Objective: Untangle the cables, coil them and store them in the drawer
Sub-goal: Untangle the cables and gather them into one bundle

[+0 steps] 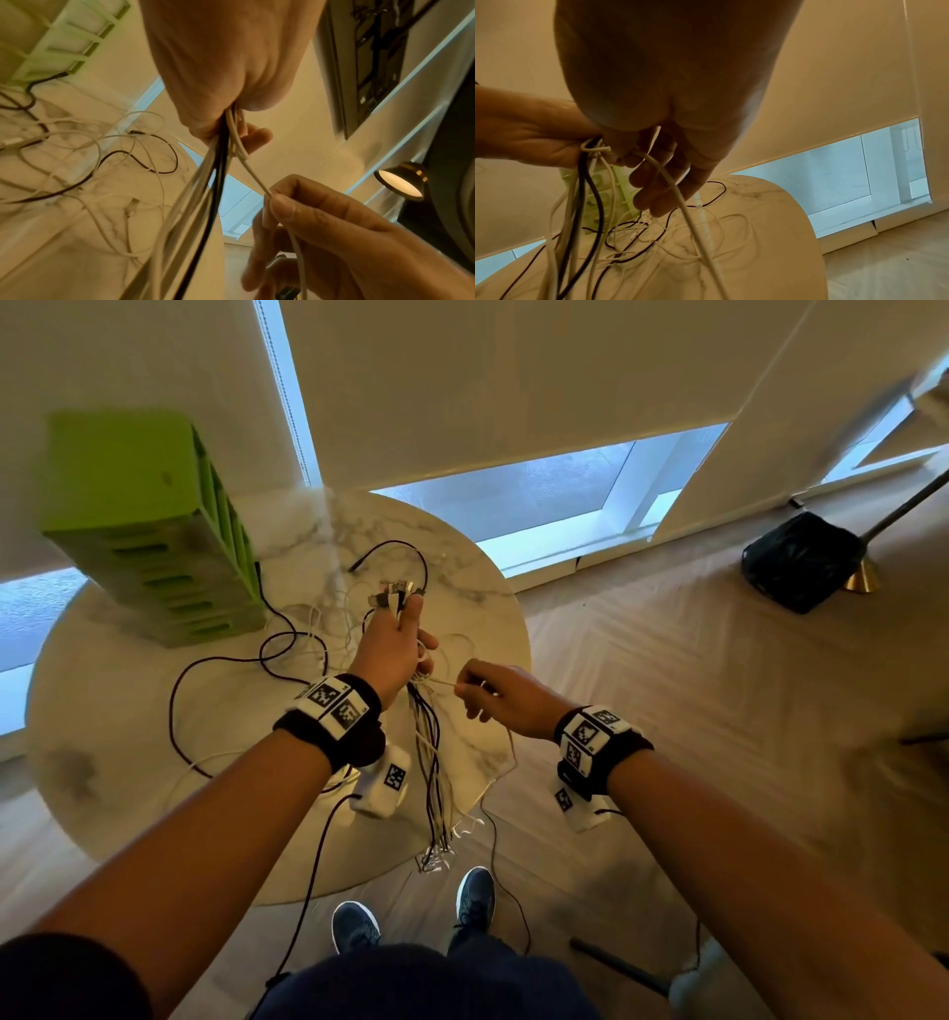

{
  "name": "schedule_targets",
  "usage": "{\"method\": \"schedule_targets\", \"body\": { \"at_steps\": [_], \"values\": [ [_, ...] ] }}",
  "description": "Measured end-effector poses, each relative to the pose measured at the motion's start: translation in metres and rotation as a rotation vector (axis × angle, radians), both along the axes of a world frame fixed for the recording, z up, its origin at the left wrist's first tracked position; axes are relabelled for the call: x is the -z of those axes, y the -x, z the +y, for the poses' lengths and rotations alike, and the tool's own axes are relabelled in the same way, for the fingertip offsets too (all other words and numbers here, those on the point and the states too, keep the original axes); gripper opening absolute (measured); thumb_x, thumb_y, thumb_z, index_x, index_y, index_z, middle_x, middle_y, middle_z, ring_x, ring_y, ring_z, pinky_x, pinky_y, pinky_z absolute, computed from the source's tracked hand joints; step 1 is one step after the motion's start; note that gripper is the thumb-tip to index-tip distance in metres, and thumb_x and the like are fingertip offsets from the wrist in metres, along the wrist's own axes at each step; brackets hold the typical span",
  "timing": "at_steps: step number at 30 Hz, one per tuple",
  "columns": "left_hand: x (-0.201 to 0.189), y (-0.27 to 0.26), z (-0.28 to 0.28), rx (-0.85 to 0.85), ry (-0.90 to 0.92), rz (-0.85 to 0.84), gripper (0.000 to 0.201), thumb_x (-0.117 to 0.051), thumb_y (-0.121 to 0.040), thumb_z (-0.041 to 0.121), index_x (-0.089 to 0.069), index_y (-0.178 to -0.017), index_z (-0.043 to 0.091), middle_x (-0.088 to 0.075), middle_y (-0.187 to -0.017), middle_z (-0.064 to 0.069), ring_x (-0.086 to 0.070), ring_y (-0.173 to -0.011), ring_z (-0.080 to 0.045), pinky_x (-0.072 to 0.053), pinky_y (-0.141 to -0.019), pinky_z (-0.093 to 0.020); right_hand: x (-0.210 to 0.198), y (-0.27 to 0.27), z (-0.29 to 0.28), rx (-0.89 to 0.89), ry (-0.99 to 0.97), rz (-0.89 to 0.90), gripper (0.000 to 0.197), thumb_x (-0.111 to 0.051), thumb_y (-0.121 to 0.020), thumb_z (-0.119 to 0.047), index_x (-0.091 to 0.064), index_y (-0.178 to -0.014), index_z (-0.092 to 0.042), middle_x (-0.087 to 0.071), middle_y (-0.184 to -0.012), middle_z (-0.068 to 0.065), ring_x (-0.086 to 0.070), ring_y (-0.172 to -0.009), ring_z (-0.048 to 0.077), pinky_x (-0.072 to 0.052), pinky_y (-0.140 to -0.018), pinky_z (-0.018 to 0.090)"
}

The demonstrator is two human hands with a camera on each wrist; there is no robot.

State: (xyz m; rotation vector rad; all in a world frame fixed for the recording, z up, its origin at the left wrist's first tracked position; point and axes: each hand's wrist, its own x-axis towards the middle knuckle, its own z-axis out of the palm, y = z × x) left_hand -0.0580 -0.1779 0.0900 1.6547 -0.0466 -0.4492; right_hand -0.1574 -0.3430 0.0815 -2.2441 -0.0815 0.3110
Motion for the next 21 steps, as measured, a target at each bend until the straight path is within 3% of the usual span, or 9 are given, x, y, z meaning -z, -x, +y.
{"method": "schedule_targets", "body": {
  "at_steps": [2, 5, 8, 10, 13, 15, 16, 18, 21],
  "values": [
    [0.004, -0.005, 0.003, -0.048, -0.035, 0.009, 0.047, -0.041, -0.107, 0.051, -0.057, -0.108, 0.006, -0.059, -0.075, -0.008, -0.055, -0.048, -0.017, -0.046, -0.044, -0.026, -0.002, -0.003, 0.006, 0.010, -0.065, 0.019, 0.017, -0.049, -0.105, -0.026, -0.058, -0.101, -0.012, -0.069, -0.095, 0.003, -0.070, -0.083, 0.012, -0.061, -0.077, 0.035],
    [0.007, -0.012, 0.012, -0.036, -0.116, -0.052, 0.054, -0.040, -0.103, 0.059, -0.054, -0.089, 0.010, -0.057, -0.063, -0.003, -0.059, -0.048, -0.016, -0.047, -0.052, -0.031, -0.006, -0.007, 0.013, 0.040, -0.096, 0.006, 0.017, -0.047, -0.105, -0.023, -0.058, -0.100, -0.011, -0.070, -0.099, 0.000, -0.070, -0.084, 0.009, -0.060, -0.080, 0.035],
    [0.005, -0.018, 0.020, -0.034, -0.192, -0.109, 0.058, -0.037, -0.101, 0.066, -0.048, -0.076, 0.015, -0.048, -0.058, 0.002, -0.050, -0.047, -0.016, -0.045, -0.055, -0.035, -0.007, -0.011, 0.017, 0.061, -0.074, -0.050, 0.019, -0.046, -0.105, -0.026, -0.058, -0.099, -0.012, -0.069, -0.099, -0.001, -0.068, -0.085, 0.010, -0.059, -0.081, 0.038],
    [0.005, -0.021, 0.026, -0.030, -0.226, -0.120, 0.075, -0.032, -0.093, 0.079, -0.048, -0.072, 0.009, -0.042, -0.053, 0.006, -0.040, -0.046, -0.018, -0.038, -0.057, -0.035, -0.008, -0.014, 0.020, 0.085, -0.070, -0.104, 0.020, -0.045, -0.105, -0.027, -0.056, -0.097, -0.012, -0.067, -0.100, 0.001, -0.068, -0.083, 0.012, -0.058, -0.078, 0.039],
    [0.004, -0.024, 0.034, -0.036, -0.264, -0.101, 0.092, -0.024, -0.081, 0.093, -0.059, -0.089, 0.008, -0.054, -0.063, -0.003, -0.051, -0.063, -0.044, -0.043, -0.063, -0.041, -0.012, -0.018, 0.025, 0.120, -0.073, -0.177, 0.019, -0.043, -0.105, -0.025, -0.053, -0.095, -0.012, -0.064, -0.097, 0.000, -0.066, -0.075, 0.012, -0.055, -0.069, 0.032],
    [-0.001, -0.025, 0.039, -0.029, -0.305, -0.125, 0.089, -0.024, -0.090, 0.084, -0.064, -0.108, 0.007, -0.065, -0.082, -0.015, -0.062, -0.084, -0.044, -0.049, -0.073, -0.045, -0.012, -0.022, 0.025, 0.156, -0.057, -0.206, 0.020, -0.043, -0.105, -0.024, -0.050, -0.091, -0.012, -0.061, -0.088, 0.003, -0.061, -0.067, 0.017, -0.050, -0.063, 0.031],
    [-0.002, -0.026, 0.043, -0.027, -0.320, -0.142, 0.083, -0.026, -0.094, 0.080, -0.064, -0.108, 0.008, -0.065, -0.085, -0.014, -0.063, -0.084, -0.039, -0.048, -0.075, -0.043, -0.010, -0.024, 0.024, 0.183, -0.042, -0.220, 0.020, -0.044, -0.105, -0.024, -0.048, -0.090, -0.012, -0.059, -0.084, 0.006, -0.056, -0.064, 0.020, -0.047, -0.061, 0.032],
    [-0.004, -0.028, 0.049, -0.030, -0.319, -0.164, 0.067, -0.029, -0.097, 0.076, -0.061, -0.092, 0.018, -0.060, -0.075, -0.005, -0.058, -0.073, -0.028, -0.041, -0.067, -0.037, -0.005, -0.027, 0.019, 0.253, 0.006, -0.240, 0.021, -0.044, -0.104, -0.023, -0.045, -0.087, -0.011, -0.057, -0.078, 0.011, -0.047, -0.064, 0.022, -0.041, -0.059, 0.032],
    [-0.007, -0.032, 0.058, -0.056, -0.183, -0.114, 0.053, -0.034, -0.098, 0.073, -0.048, -0.073, 0.029, -0.043, -0.056, 0.006, -0.041, -0.052, -0.022, -0.033, -0.052, -0.031, 0.005, -0.026, 0.003, 0.343, 0.107, -0.158, 0.021, -0.046, -0.103, -0.021, -0.045, -0.087, -0.007, -0.058, -0.075, 0.015, -0.041, -0.063, 0.020, -0.037, -0.058, 0.033]
  ]
}}
